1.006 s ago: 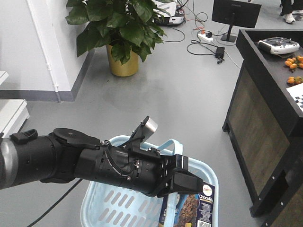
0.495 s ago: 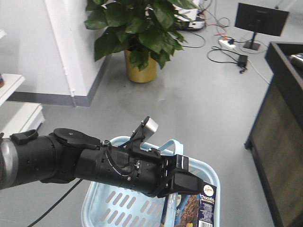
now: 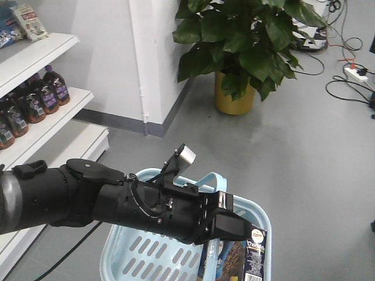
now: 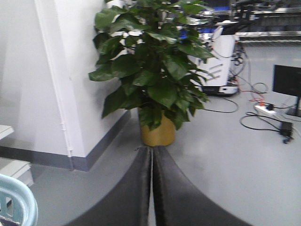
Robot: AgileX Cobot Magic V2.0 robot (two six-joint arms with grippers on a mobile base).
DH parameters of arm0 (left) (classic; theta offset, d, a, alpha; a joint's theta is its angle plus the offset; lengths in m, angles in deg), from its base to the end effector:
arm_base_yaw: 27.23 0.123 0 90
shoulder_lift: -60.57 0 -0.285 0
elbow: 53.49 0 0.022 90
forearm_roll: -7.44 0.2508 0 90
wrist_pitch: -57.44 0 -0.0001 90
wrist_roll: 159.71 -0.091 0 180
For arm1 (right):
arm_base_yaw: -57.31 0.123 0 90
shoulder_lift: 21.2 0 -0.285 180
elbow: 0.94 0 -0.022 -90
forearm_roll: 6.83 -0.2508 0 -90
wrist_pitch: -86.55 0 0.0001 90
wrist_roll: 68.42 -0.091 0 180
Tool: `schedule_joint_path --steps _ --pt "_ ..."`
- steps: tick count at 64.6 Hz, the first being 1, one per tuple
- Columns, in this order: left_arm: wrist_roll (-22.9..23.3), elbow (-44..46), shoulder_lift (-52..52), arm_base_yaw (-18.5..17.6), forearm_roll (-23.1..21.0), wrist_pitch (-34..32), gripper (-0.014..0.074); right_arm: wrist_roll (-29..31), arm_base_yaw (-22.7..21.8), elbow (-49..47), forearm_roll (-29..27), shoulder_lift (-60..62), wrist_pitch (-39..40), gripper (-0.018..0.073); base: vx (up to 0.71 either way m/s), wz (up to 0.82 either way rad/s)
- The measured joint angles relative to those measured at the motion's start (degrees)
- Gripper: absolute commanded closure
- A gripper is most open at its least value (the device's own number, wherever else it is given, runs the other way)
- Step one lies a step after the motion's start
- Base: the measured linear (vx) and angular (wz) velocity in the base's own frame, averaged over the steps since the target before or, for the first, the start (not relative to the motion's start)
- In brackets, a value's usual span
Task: Left arm holds basket, right arm returns cookies
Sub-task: 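Turn and approach the snack shelf holding the basket with the left gripper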
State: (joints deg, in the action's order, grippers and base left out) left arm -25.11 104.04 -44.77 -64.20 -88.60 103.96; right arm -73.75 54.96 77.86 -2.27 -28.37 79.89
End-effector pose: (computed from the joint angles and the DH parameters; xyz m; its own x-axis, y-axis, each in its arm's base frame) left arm 0.2327 -0.2574 0.2286 -0.9775 0.0407 -0.2069 0.2075 0.3612 -0.9091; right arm 0.0567 -0.0032 0.1939 -0.0448 0.0158 -0.9989 0.0508 0.9986 0.0135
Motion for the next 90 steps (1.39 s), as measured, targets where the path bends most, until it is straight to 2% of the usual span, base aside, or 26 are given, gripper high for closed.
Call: schedule_joint_path --steps 32,90 --pt "0.00 0.00 0.00 0.00 0.00 0.00 0.0603 0.00 0.00 0.00 0.00 0.00 0.00 0.0567 0.23 0.44" --pt "0.00 0.00 0.00 0.00 0.00 -0.04 0.0603 0.00 0.00 0.00 0.00 0.00 0.00 0.0567 0.18 0.64"
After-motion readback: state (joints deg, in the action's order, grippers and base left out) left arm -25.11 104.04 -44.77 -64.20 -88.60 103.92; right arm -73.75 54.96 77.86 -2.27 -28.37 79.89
